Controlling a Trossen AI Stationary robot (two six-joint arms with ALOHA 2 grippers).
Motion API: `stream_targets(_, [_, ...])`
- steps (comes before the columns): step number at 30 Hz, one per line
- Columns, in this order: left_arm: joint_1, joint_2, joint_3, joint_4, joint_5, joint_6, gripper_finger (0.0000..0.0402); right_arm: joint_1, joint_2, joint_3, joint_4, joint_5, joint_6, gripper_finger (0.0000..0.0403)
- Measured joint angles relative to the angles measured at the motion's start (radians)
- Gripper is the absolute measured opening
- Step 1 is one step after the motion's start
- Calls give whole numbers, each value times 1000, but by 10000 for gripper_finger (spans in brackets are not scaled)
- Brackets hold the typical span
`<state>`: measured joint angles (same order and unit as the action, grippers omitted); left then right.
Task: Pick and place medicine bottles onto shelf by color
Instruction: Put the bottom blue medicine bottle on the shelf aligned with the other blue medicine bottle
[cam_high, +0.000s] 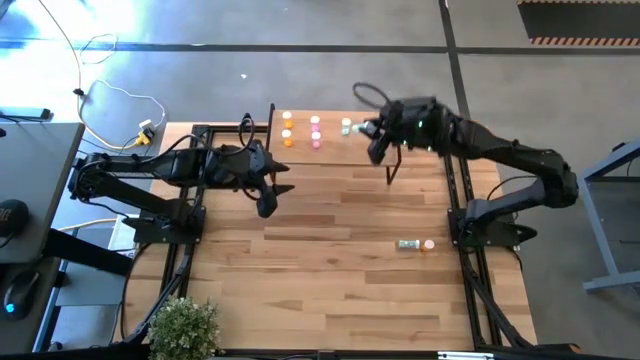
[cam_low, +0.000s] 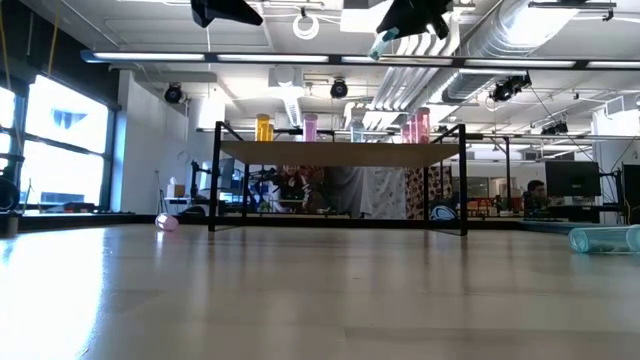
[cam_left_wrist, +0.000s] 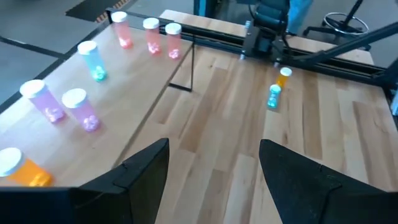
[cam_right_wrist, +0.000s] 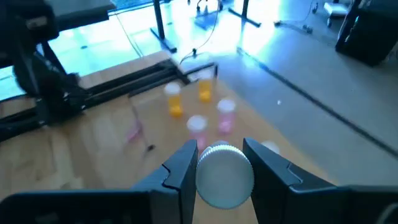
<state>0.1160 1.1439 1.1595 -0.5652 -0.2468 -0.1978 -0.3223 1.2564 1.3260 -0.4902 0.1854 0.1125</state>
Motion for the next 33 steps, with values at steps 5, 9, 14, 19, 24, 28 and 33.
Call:
stream_targets(5, [28, 0, 0, 0, 1, 0, 241, -109, 37, 82, -40, -104, -73, 103])
stream_targets(9, [48, 0, 0, -2, 0, 0, 241, -162, 103, 148, -144, -184, -108, 103])
stream_targets(14, [79, 0, 0, -15, -2, -5, 241, -168, 210, 258, -290, -228, -193, 103])
stream_targets(19, [110, 0, 0, -25, -2, -8, 241, -167, 320, 373, -410, -232, -253, 103])
stream_targets(24, [134, 0, 0, -37, 0, -8, 241, -166, 422, 464, -518, -236, -300, 103])
stream_targets(28, [147, 0, 0, -41, 0, -8, 241, -159, 481, 486, -526, -248, -316, 103])
stream_targets(33, [154, 0, 0, -41, 0, -8, 241, -139, 531, 487, -540, -248, -324, 103])
